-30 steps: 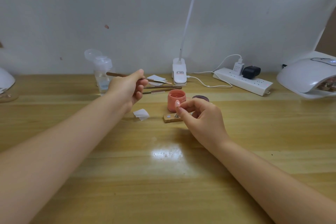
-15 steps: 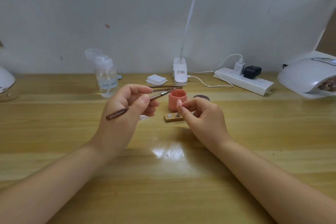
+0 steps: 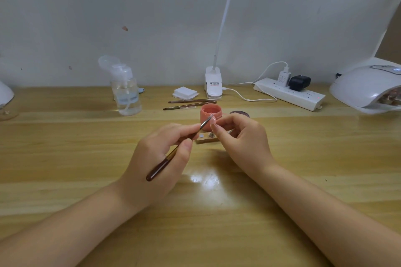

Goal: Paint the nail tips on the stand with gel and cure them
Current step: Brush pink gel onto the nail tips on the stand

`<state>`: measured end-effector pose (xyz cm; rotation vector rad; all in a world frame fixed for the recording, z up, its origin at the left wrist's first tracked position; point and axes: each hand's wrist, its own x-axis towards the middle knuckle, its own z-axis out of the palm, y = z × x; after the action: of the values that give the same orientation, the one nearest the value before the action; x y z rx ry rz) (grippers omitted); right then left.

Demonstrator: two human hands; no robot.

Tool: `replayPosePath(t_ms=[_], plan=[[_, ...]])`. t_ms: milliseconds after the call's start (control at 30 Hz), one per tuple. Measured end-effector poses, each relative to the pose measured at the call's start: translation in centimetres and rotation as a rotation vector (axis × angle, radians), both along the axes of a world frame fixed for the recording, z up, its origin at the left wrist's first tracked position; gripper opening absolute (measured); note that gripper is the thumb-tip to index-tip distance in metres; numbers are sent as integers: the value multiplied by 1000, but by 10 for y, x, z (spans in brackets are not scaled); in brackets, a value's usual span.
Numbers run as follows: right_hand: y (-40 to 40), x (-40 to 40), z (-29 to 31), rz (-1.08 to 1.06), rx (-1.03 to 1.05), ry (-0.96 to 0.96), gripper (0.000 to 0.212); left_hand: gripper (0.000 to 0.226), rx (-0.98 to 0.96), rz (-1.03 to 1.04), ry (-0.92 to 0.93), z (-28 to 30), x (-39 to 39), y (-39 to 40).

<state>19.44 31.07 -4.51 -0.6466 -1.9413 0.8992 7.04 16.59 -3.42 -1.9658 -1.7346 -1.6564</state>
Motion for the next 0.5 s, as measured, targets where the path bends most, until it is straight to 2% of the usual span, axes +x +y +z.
replayPosePath(t_ms=[267,500], plan=[[0,0,-1,-8,13,-3,7,33,-36,4,-38,-2,-2,-3],[3,-1,-3,1,10,-13,4,29,28,25,-133,0,0,-3]])
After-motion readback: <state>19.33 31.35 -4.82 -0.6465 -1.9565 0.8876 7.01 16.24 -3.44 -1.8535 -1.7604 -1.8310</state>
